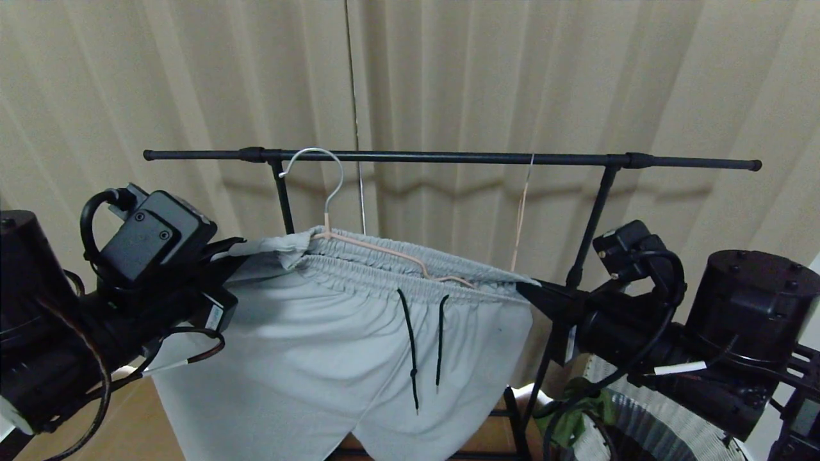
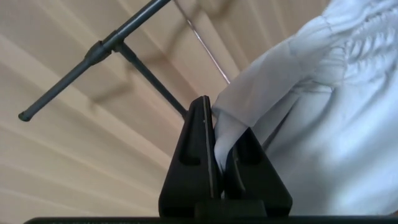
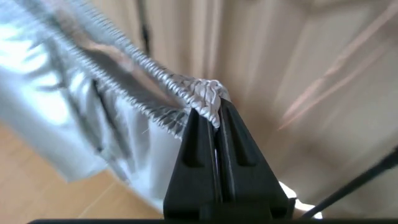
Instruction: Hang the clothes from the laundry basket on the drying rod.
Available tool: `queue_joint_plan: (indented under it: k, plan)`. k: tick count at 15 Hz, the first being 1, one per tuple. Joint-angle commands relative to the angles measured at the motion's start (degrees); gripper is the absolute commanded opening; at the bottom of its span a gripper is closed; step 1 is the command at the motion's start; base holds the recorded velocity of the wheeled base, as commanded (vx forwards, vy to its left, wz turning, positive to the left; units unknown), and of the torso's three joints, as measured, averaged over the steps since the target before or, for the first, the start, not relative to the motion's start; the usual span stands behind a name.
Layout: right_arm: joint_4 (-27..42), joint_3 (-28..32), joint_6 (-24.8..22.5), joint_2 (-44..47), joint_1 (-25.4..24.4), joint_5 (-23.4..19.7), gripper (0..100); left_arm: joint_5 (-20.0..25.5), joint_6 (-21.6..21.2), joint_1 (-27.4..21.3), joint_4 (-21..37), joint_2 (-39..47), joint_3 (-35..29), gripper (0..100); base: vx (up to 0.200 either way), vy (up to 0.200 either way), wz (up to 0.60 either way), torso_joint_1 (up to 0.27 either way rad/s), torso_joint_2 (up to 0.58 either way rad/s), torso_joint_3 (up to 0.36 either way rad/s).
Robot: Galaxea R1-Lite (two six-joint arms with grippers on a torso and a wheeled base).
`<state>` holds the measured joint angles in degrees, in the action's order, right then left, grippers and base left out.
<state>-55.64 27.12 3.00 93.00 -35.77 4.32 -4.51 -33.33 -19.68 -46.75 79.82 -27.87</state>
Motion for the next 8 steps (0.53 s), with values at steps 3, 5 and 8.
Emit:
queue_joint_plan:
  k: [3,5,8]
  plan:
    - [3.5,-0.9,-0.2,-4.1,-7.6,0.0,100,-0.1,3.0,-0.5,0.0,1.4,-0.3,0,0.0,0.0,0.0,0.0,0.0,0.0]
    - [3.9,-0.9,-2.4,-3.9,-8.4,-0.1,100,-0.1,6.0,-2.2,-0.1,1.3,-0.4,0,0.0,0.0,0.0,0.0,0.0,0.0]
    - [3.2,-0.7,-4.9,-3.5,-8.5,-1.0,100,-0.1,8.5,-3.7,-1.1,1.3,-0.1,0,0.0,0.0,0.0,0.0,0.0,0.0]
